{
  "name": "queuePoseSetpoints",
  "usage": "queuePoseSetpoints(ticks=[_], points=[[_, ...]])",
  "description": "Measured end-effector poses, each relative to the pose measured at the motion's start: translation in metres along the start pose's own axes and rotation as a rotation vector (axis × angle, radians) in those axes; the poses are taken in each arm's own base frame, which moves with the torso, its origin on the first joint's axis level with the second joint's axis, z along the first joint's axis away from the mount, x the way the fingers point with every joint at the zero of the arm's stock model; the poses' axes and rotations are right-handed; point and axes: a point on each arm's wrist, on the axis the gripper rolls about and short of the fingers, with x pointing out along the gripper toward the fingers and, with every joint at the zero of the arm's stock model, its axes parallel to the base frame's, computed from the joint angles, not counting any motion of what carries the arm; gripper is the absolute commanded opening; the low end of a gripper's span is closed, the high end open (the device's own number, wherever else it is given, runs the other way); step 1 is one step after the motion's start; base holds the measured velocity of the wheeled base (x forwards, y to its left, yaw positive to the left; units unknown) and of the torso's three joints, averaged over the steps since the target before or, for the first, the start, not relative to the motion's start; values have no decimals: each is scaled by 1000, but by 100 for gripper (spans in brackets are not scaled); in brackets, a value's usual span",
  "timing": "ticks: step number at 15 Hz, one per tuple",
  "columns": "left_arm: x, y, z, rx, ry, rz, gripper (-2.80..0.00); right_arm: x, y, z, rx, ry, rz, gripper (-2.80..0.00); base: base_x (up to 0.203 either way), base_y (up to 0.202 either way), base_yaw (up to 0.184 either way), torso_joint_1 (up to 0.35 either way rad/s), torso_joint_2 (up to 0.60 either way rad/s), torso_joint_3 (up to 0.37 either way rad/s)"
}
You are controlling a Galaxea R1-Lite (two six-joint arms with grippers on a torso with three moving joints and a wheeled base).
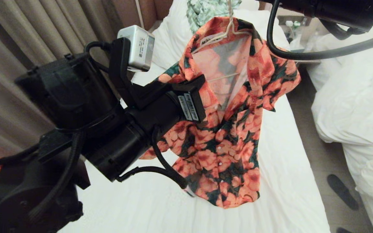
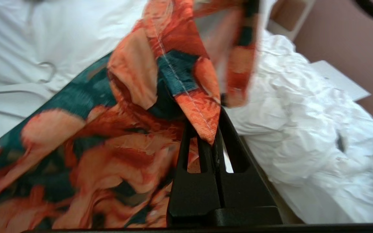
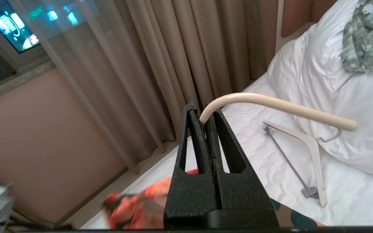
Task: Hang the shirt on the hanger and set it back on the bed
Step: Take the clothes hanger out of the clothes
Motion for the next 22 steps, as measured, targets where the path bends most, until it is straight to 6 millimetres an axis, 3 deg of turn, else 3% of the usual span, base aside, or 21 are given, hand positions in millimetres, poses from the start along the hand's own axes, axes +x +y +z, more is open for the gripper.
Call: queuePoseSetpoints(ticks=[3, 4, 10, 14, 19, 20, 22], points=[[3, 5, 1, 5, 0, 24, -280, -1, 0, 1, 0, 0, -4, -280, 0, 0, 0, 0, 0, 0], [3, 6, 2, 6, -2, 28, 0, 0, 1, 0, 1, 3, -4, -280, 0, 0, 0, 0, 0, 0], [-1, 12, 16, 9, -45, 56, 0, 0, 2, -2, 4, 9, -1, -280, 0, 0, 0, 0, 0, 0], [-11, 28, 40, 17, -77, 97, 0, 1, 1, -3, 3, 10, -4, -280, 0, 0, 0, 0, 0, 0], [-12, 36, 47, 18, -92, 125, 0, 2, 3, -4, 5, 12, -10, -280, 0, 0, 0, 0, 0, 0], [-11, 39, 48, 21, -95, 137, -280, 2, 2, -4, 2, 11, -14, -280, 0, 0, 0, 0, 0, 0], [-10, 47, 48, 31, -96, 166, -280, 1, -2, -2, -17, 5, -26, -280, 0, 0, 0, 0, 0, 0]])
